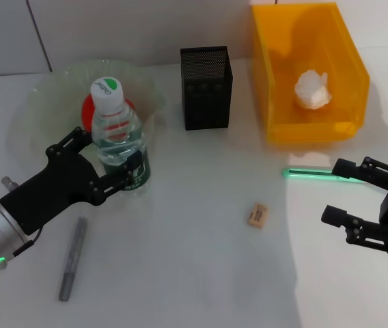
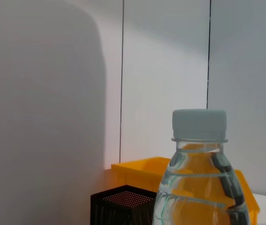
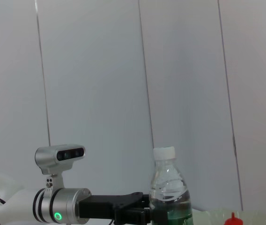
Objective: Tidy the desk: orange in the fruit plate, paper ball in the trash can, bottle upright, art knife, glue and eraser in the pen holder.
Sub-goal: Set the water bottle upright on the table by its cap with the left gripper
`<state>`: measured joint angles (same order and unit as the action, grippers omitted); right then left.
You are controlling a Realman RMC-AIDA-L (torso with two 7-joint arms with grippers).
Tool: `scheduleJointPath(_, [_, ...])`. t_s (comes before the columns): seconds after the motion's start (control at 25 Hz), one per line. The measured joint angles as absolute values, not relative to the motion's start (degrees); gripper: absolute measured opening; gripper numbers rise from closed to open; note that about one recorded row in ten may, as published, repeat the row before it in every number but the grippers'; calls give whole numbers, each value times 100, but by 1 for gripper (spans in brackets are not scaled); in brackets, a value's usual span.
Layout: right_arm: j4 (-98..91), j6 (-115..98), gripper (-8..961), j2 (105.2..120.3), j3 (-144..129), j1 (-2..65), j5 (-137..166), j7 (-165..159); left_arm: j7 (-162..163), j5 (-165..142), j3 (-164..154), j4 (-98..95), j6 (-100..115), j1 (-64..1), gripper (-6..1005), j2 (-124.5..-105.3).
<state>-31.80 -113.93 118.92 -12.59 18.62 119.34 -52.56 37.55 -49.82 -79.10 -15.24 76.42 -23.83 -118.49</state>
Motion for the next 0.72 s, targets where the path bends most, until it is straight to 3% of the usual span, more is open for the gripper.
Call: scheduleJointPath(0.72, [-3167, -11378, 751, 11889, -1208, 1909, 11918, -5309, 3534, -4952, -7902, -1552, 7674, -2310, 818, -11867])
